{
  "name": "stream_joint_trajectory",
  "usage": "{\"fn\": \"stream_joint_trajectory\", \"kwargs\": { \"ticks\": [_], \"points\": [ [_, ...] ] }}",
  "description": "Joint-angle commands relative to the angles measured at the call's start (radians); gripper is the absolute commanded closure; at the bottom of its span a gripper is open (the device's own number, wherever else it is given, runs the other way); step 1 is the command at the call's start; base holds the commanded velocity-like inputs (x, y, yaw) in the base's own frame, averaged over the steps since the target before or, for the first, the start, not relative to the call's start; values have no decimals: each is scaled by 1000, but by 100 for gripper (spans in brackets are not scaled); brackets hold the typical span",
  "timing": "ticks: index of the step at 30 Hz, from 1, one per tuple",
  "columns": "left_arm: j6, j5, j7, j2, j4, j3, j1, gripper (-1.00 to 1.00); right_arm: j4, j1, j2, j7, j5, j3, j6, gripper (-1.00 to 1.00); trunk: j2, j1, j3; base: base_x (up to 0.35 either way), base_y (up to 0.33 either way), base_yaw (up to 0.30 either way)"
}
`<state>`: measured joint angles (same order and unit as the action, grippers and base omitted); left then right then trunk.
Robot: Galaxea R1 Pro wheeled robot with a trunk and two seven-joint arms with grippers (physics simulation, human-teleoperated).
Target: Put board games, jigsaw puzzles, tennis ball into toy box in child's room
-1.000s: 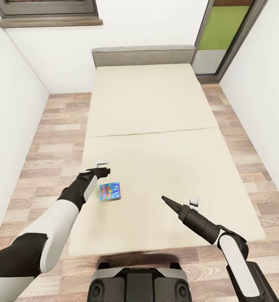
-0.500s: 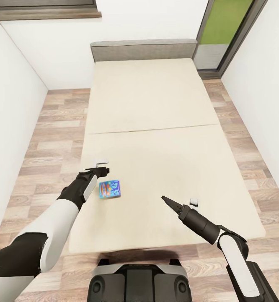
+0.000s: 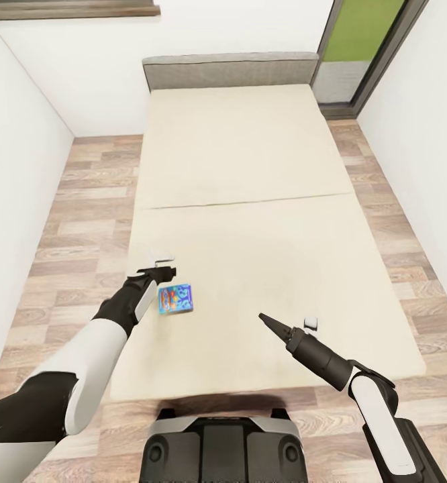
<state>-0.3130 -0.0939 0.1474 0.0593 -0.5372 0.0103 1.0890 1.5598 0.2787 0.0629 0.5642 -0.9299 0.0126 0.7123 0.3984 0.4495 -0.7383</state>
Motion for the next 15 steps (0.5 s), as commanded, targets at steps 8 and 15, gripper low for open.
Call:
{"fn": "stream_joint_trajectory", "kwargs": {
  "ticks": [8,15],
  "points": [
    [12,-12,6,2,1,2,0,-100,0,0,0,0,-4,1,7,-100,2,0,-14,0,0,0],
    [7,-11,7,0,2,1,0,-100,0,0,0,0,-4,1,7,-100,2,0,-26,0,0,0]
  ]
}}
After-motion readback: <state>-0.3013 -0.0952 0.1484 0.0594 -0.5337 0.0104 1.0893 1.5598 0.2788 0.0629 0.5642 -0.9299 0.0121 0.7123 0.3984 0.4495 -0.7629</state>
